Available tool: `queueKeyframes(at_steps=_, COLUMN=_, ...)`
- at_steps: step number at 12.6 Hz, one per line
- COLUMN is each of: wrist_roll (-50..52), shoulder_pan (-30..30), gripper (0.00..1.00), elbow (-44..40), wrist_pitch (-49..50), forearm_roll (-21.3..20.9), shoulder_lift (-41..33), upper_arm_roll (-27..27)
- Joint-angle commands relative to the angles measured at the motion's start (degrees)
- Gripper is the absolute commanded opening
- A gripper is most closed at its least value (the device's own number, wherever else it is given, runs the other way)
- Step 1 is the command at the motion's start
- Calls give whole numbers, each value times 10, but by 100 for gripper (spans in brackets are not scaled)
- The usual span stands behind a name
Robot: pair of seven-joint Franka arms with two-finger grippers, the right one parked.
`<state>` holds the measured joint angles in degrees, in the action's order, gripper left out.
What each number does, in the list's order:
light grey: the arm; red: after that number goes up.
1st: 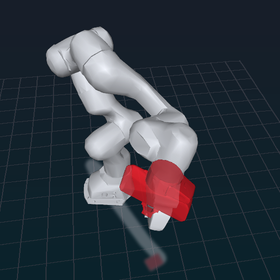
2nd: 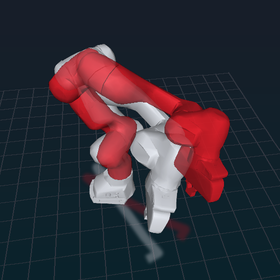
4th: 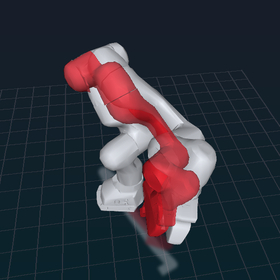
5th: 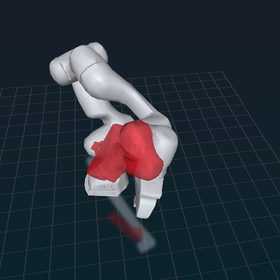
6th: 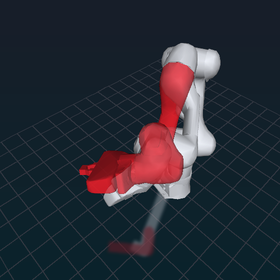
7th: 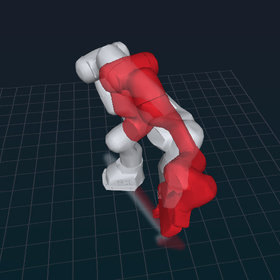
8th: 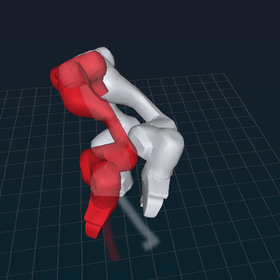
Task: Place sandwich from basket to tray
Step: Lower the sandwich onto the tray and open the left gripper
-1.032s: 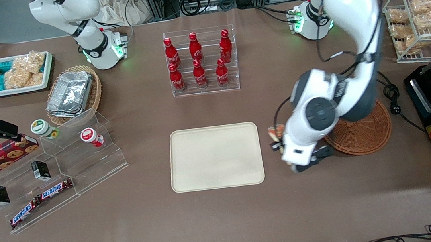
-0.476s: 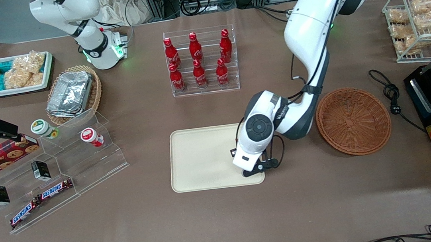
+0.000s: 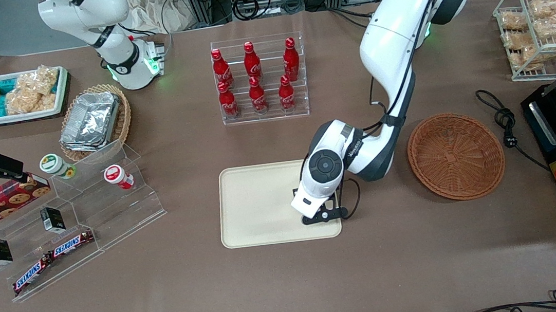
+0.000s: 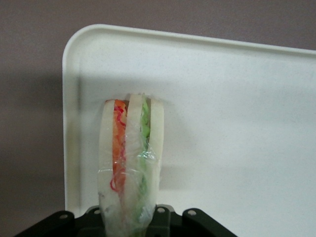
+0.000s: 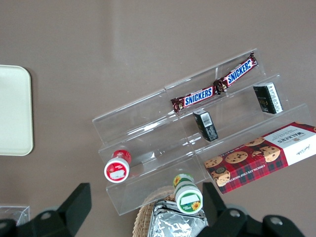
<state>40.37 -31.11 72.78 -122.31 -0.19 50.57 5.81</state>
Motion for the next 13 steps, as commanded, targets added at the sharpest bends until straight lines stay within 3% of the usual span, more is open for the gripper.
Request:
queueKeyframes(at_steps=1, wrist_roll=-3, shoulder_pan=-1, gripper=100, elbow=3, wrist_pitch=1, forearm_roll=-7, shoulder_lift=-16, upper_arm_roll=-5)
queueKeyframes(at_steps=5, wrist_roll=5, shoulder_pan=2, gripper=100, elbow=44, wrist_pitch=6, forearm_roll=-9, shoulder_lift=-97, upper_arm_roll=-34)
queueKeyframes(at_steps=11, wrist_roll=-65, shoulder_pan=5, gripper=100, elbow=333, wrist_pitch=-10, forearm_roll=-33, shoulder_lift=-379, upper_arm_roll=-119)
queueKeyframes(at_steps=13, wrist_roll=-112, shoulder_pan=32, gripper=100, elbow=404, wrist_pitch=-11, forearm_roll=-33, shoulder_lift=-455, upper_arm_roll=-123)
